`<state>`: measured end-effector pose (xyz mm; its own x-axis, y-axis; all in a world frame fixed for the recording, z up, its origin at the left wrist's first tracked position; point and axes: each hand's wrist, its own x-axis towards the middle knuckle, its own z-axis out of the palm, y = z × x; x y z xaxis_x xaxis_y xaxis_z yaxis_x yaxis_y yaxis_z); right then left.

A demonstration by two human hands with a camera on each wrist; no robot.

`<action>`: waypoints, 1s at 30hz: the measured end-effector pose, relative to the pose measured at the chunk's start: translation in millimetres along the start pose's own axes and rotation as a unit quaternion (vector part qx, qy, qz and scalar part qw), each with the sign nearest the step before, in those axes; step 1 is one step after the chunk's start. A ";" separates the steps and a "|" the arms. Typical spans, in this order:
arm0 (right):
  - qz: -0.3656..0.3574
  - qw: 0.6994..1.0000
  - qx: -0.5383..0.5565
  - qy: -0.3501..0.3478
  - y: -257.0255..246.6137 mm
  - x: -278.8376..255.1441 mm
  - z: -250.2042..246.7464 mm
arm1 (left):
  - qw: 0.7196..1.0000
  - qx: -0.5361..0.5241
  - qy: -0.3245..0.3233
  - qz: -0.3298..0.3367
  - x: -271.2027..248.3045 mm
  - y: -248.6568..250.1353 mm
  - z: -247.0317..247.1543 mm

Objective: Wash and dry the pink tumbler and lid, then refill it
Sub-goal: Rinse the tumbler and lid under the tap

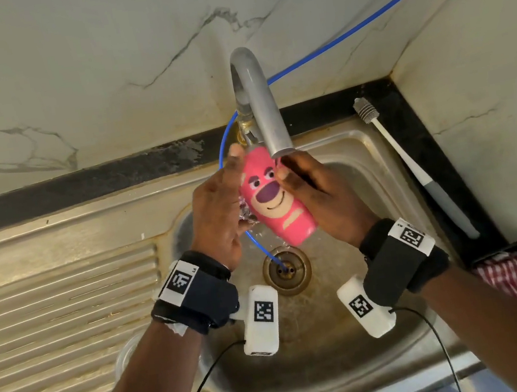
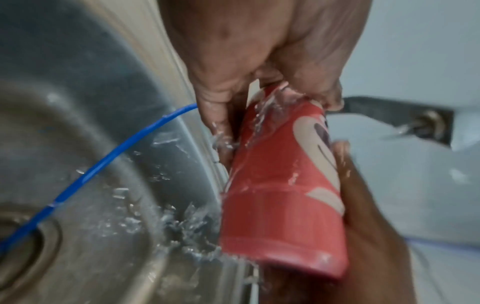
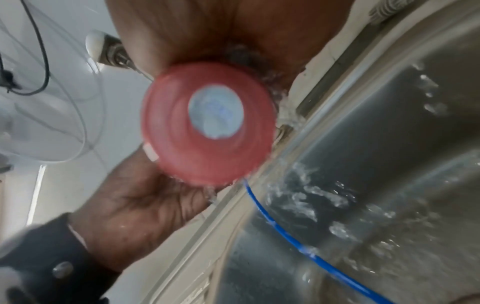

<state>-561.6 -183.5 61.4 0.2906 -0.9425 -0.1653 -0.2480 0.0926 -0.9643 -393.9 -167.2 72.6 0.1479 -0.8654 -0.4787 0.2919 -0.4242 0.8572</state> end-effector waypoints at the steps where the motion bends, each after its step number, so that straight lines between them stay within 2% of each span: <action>1: 0.001 1.000 0.015 0.005 5.1 -3.4 -0.4 | 0.999 -0.022 0.028 -0.024 1.3 -1.0 -3.3; 4: 0.017 0.998 0.048 0.020 12.1 -14.8 1.7 | 0.989 -0.102 0.072 -0.081 5.5 -8.9 -8.7; 8: -0.015 0.999 0.008 0.029 0.8 -22.7 11.9 | 0.964 -0.216 0.067 -0.139 5.8 -24.7 -8.1; 12: -0.021 0.997 -0.013 0.074 -11.4 -18.5 17.4 | 0.932 -0.294 0.050 -0.205 2.8 -39.3 -3.6; 14: -0.031 0.991 -0.079 0.104 -18.0 -15.5 13.6 | 0.919 -0.319 0.057 -0.224 1.6 -44.2 -2.2; 17: -0.033 0.983 -0.116 0.135 -14.0 -13.2 11.2 | 0.913 -0.335 0.072 -0.219 4.2 -47.8 0.0; 20: -0.011 0.997 -0.018 0.080 4.5 -16.6 14.6 | 0.916 -0.337 0.088 -0.199 7.1 -45.2 2.1; 22: -0.013 0.999 -0.005 0.051 10.6 -20.2 17.2 | 0.920 -0.328 0.096 -0.191 5.8 -43.8 3.2; 26: -0.030 0.995 -0.053 0.076 2.3 -16.6 16.6 | 0.927 -0.309 0.111 -0.184 1.2 -45.4 5.5; 30: -0.010 0.989 -0.087 0.122 0.6 -10.9 10.8 | 0.944 -0.274 0.107 -0.147 0.9 -42.6 4.8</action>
<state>-555.0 -169.8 60.4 0.0709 -0.9949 -0.0723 -0.4057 0.0375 -0.9132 -410.7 -151.2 36.6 0.1546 -0.6329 -0.7587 0.7863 -0.3862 0.4823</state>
